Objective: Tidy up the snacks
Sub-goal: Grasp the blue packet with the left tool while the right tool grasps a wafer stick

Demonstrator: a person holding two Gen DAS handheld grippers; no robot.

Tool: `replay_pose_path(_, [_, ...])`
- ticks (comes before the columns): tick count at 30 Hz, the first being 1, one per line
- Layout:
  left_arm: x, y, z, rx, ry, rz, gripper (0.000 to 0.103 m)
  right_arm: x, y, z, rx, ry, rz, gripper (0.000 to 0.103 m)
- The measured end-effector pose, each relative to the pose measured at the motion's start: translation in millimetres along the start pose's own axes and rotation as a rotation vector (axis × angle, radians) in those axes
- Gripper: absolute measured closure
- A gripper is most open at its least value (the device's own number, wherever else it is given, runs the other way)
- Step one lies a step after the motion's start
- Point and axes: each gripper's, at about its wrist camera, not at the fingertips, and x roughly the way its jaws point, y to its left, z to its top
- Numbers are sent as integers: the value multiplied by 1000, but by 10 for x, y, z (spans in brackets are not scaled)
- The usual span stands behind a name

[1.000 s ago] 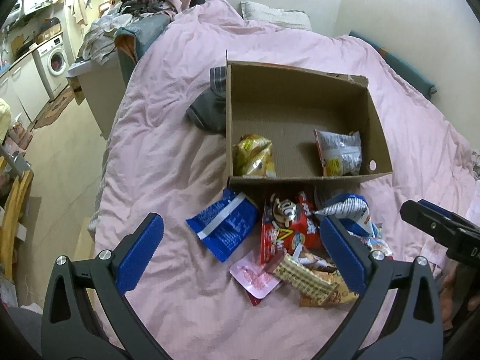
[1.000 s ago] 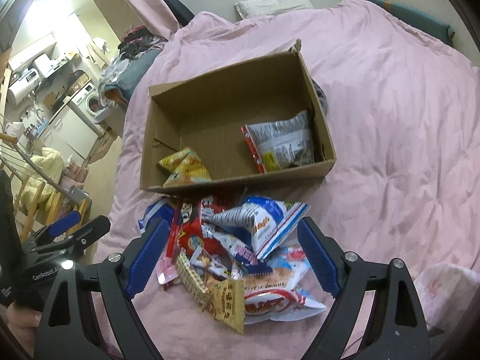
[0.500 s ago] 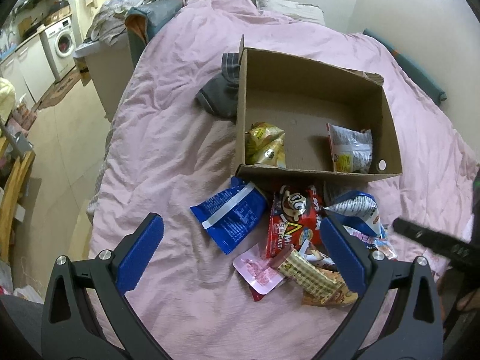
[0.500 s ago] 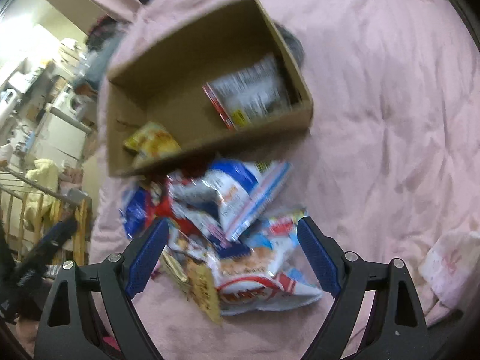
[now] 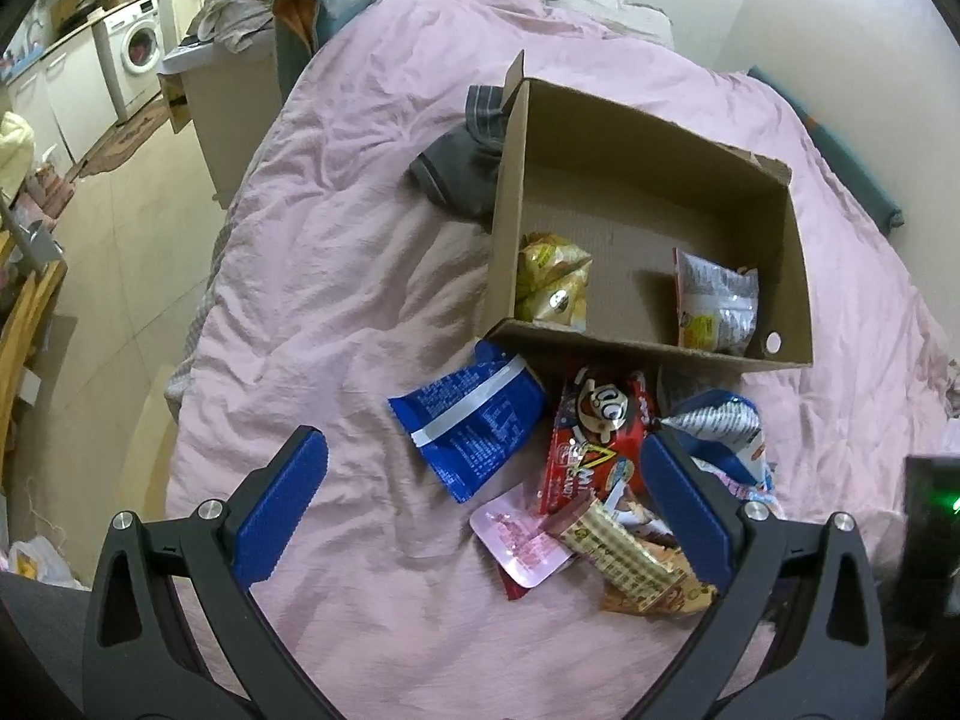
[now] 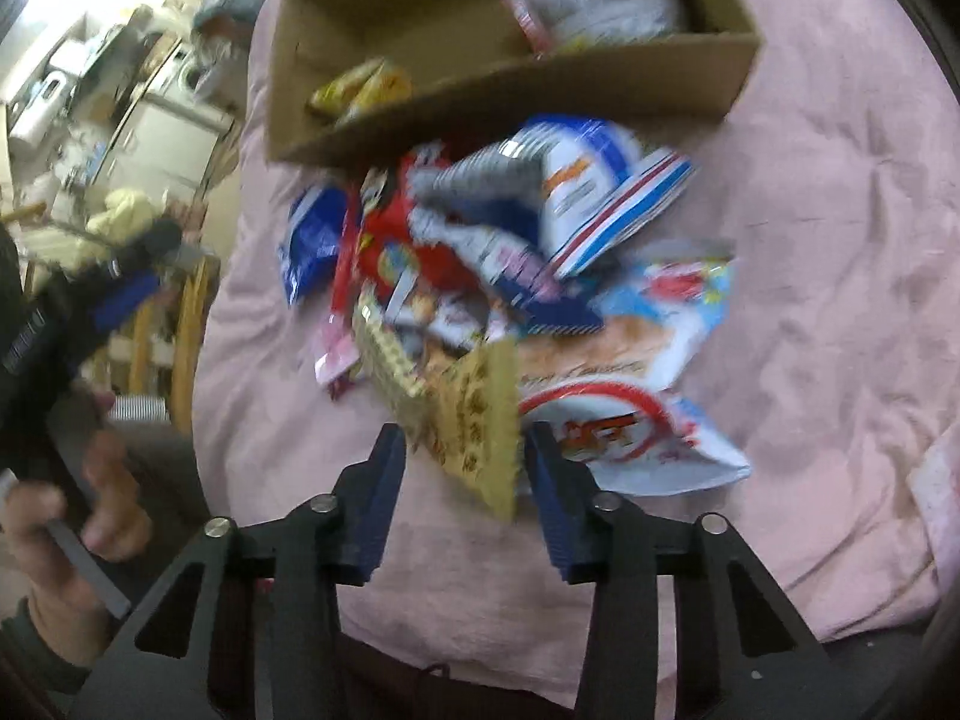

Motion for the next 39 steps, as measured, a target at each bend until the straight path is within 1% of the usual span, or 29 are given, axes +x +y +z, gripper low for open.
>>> replay_pose_path(1, [-6, -15, 6, 3, -4, 0, 0, 46, 40, 0, -17, 13, 0, 69])
replay_pose_path(3, [-11, -36, 11, 5, -10, 0, 0, 152, 122, 5, -58, 28, -27, 74])
replay_pose_path(6, [-8, -45, 6, 7, -11, 2, 0, 222, 139, 23, -67, 29, -52, 83])
replay_pose_path(8, [-4, -41, 8, 7, -10, 9, 0, 220, 110, 51, -45, 21, -40, 85])
replay_pose_path(13, [14, 62, 7, -23, -4, 22, 0, 141, -101, 87, 68, 1, 48, 85])
replay_pose_path(14, [23, 83, 5, -32, -1, 22, 0, 143, -139, 95, 84, 2, 52, 85])
replay_pose_path(15, [31, 90, 7, -37, 2, 22, 0, 135, -140, 98, 80, -2, 39, 87])
replay_pose_path(16, [41, 97, 2, -38, 4, 22, 0, 103, -107, 100, 49, -18, 11, 97])
replay_pose_path(18, [69, 101, 0, -37, 13, 28, 0, 5, -88, 95, 33, -47, 13, 99])
replay_pose_path(21, [113, 150, -20, -44, 29, 47, 0, -171, -96, 65, 29, -95, 33, 100])
replay_pose_path(23, [147, 199, -32, -54, 44, 62, 0, -355, -121, 38, 31, -149, 65, 100])
replay_pose_path(27, [241, 323, -59, -99, 91, 83, 0, -861, -111, 2, 1, -361, 100, 100])
replay_pose_path(29, [296, 351, -74, -114, 117, 85, 0, -936, -111, -6, 9, -407, 82, 100])
replay_pose_path(30, [338, 366, -77, -120, 132, 90, 0, -953, -145, -6, 27, -417, 90, 100])
replay_pose_path(32, [393, 365, -80, -115, 146, 104, 0, -942, -187, 15, 66, -413, 107, 100])
replay_pose_path(35, [525, 277, -71, -42, 178, 135, 0, -922, -204, 61, 77, -403, 105, 100])
replay_pose_path(37, [650, 97, -59, 99, 216, 161, 0, -925, -187, 65, 68, -403, 94, 100])
replay_pose_path(38, [696, 35, -47, 143, 233, 162, 0, -923, -188, 66, 64, -401, 94, 100])
replay_pose_path(39, [771, -55, -28, 213, 264, 158, 0, -912, -164, 62, 62, -399, 96, 100])
